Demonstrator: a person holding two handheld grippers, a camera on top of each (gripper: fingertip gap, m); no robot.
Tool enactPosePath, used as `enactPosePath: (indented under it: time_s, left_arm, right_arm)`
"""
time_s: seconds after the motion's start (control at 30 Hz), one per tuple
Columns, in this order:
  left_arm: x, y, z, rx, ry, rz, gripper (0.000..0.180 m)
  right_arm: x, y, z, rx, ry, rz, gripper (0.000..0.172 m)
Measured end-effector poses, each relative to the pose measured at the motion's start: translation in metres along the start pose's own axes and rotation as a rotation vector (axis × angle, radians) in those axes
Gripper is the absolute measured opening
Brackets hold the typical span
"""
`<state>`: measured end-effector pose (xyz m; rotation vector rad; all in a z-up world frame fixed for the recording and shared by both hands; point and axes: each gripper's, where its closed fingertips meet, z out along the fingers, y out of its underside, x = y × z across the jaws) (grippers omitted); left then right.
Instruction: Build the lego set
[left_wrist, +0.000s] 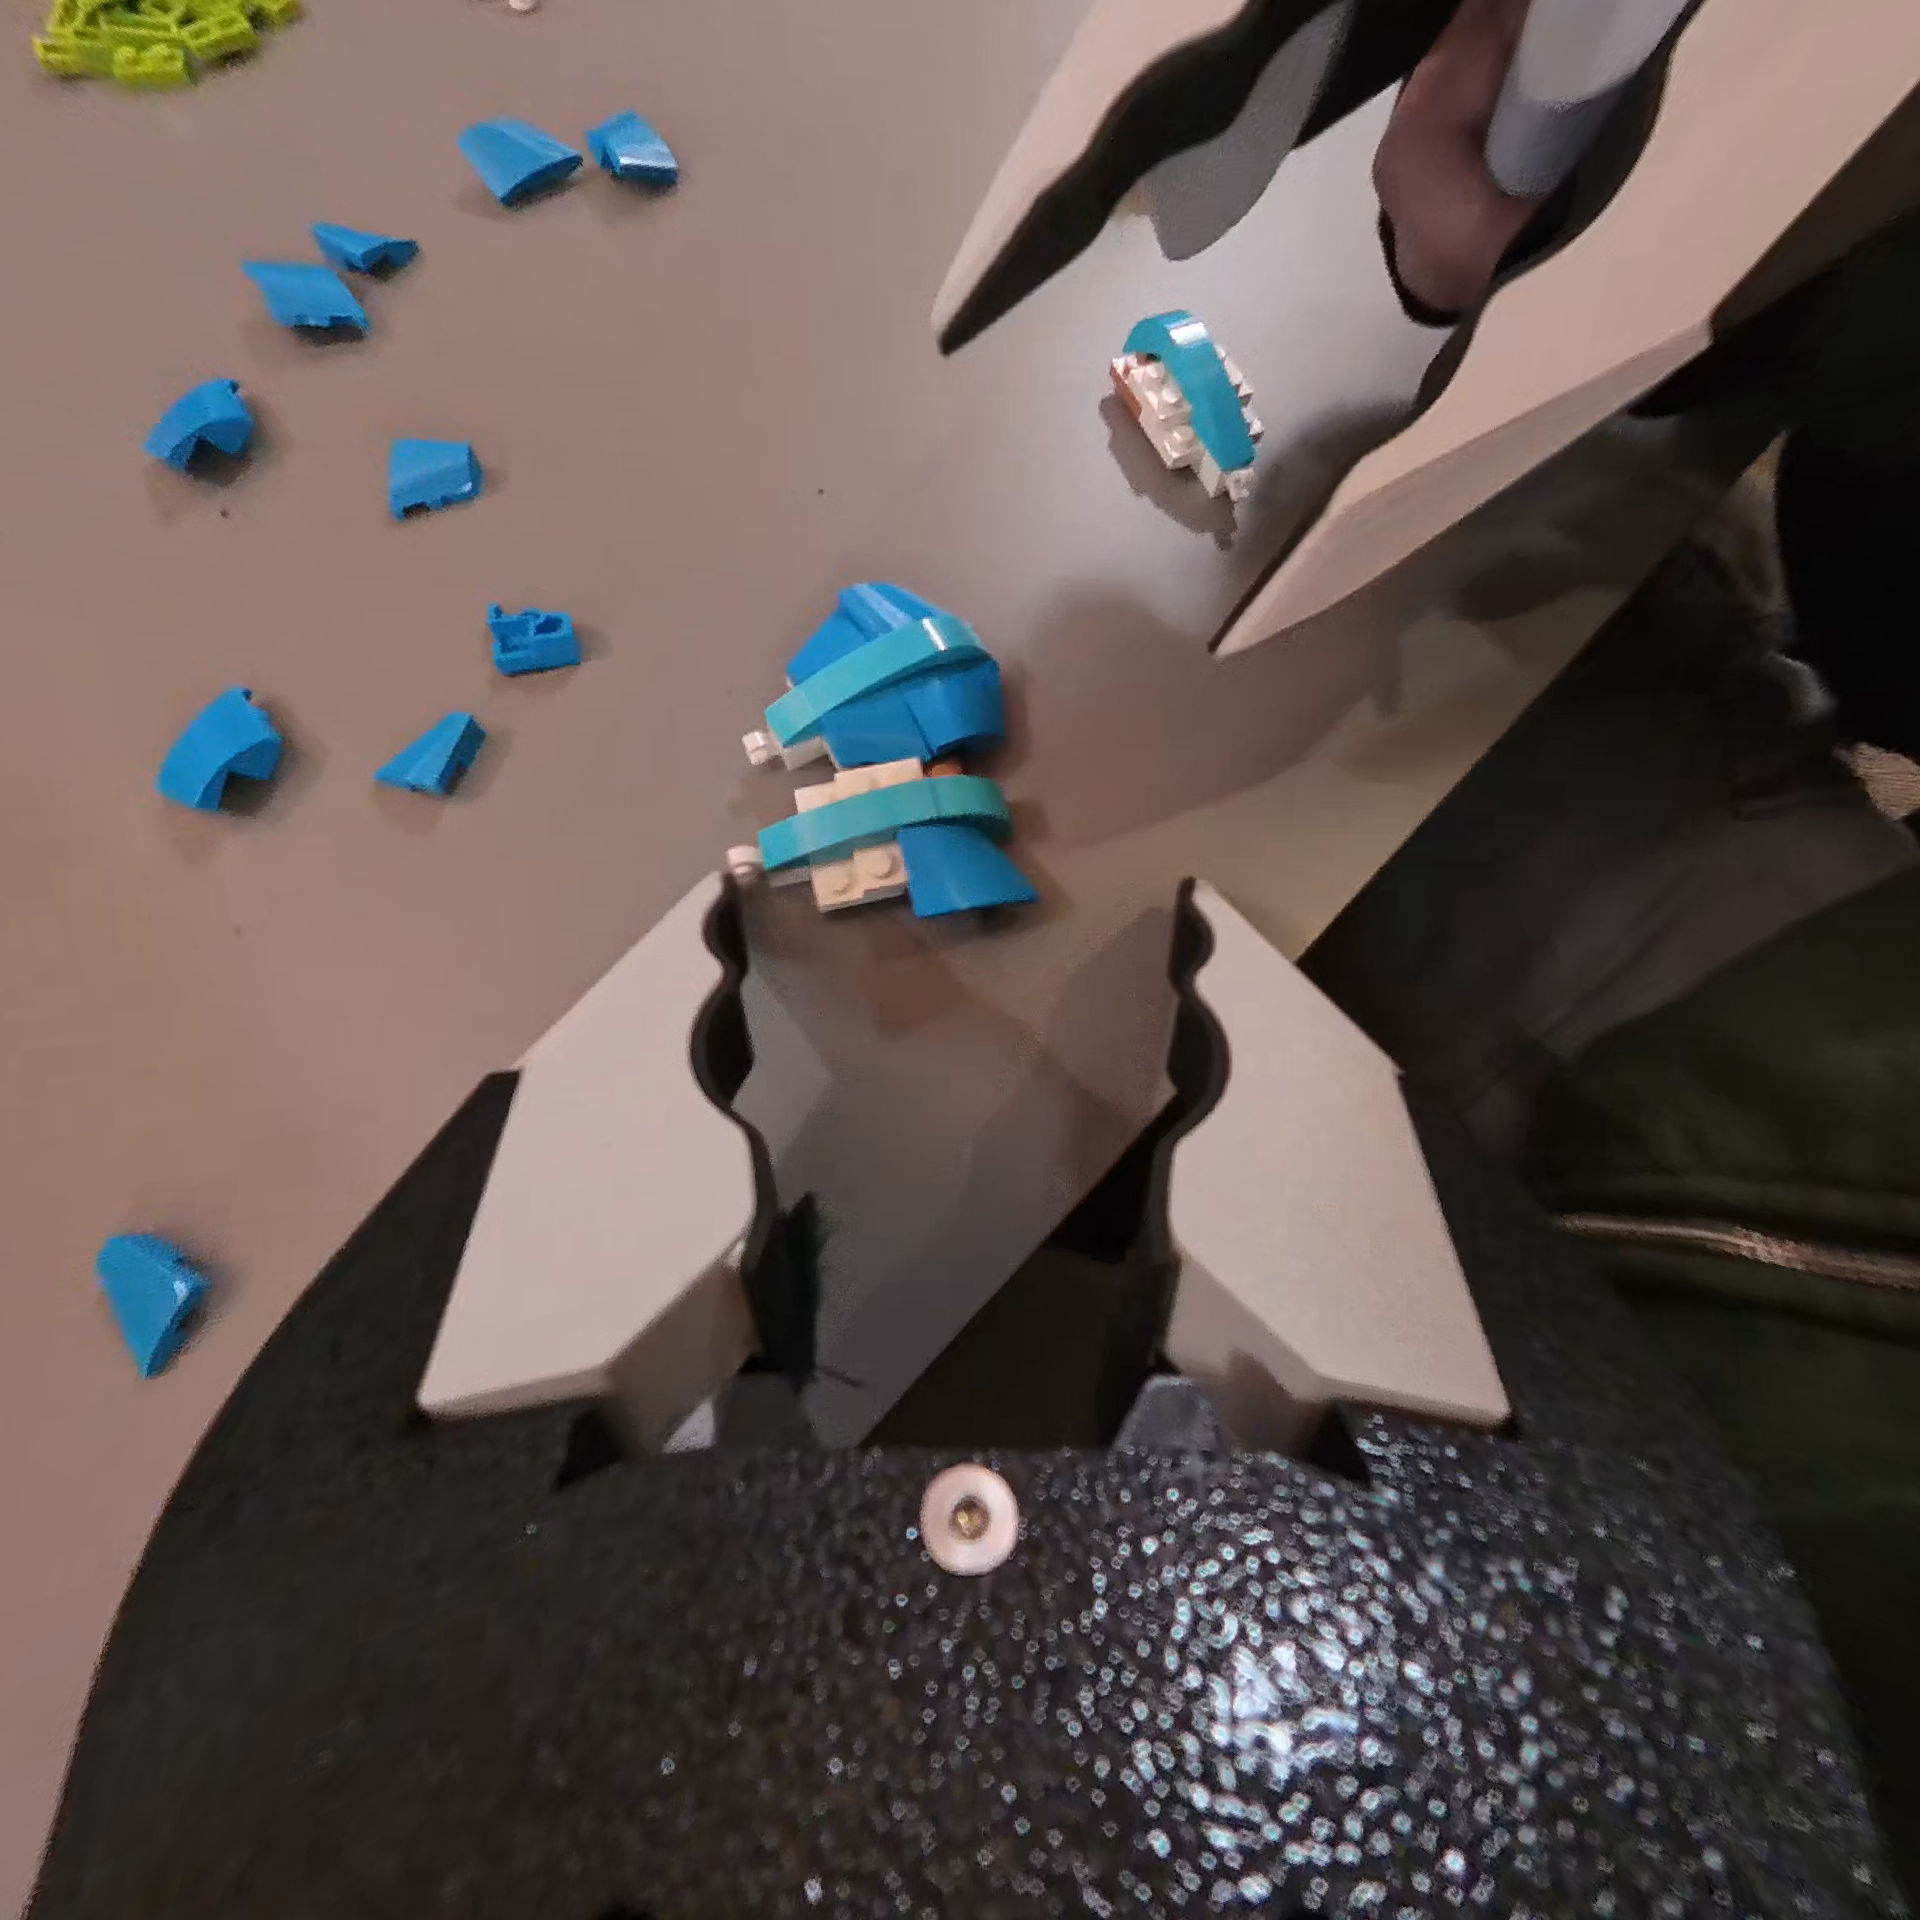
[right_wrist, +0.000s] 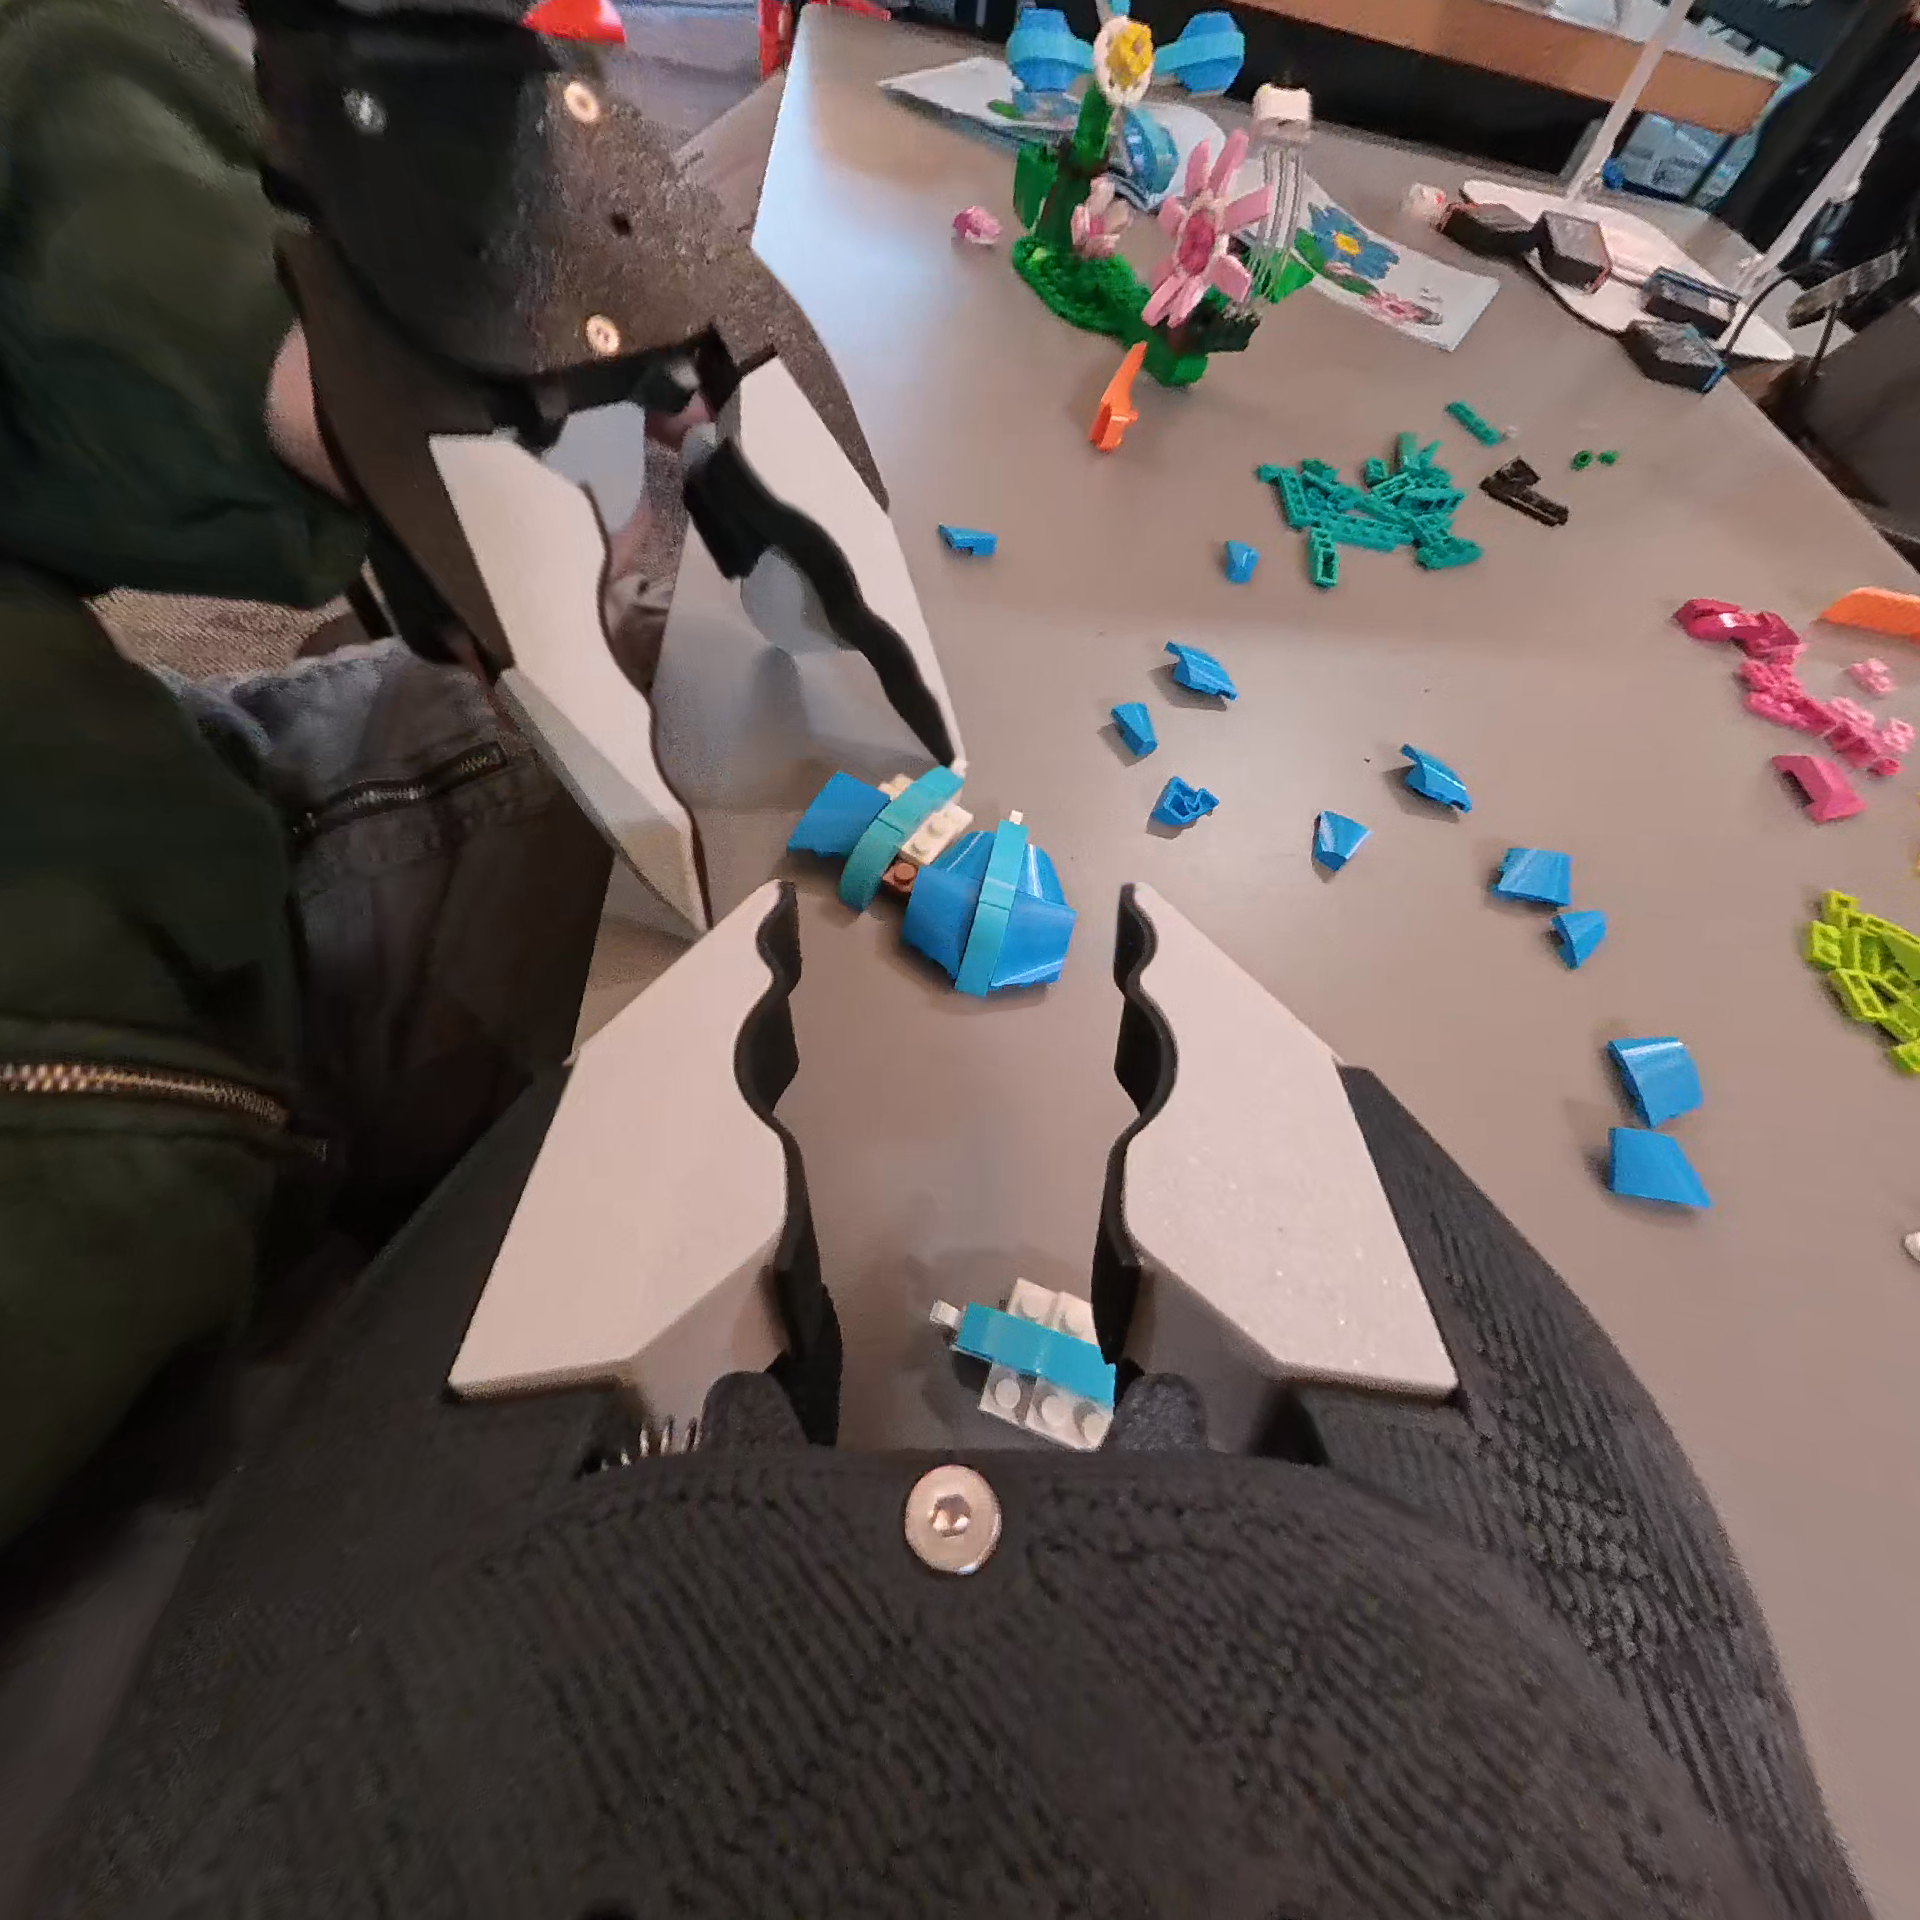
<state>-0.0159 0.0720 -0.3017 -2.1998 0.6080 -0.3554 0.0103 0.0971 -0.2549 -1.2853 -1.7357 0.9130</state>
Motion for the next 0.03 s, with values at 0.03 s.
enactPosePath:
  time_s: [0.03]
  left_arm:
    - [-0.0013, -0.0017, 0.003, 0.007, -0.026, 0.018, 0.08]
  right_arm:
    - [0.001, 0.0, -0.0006, 0.007, 0.0, 0.013, 0.062]
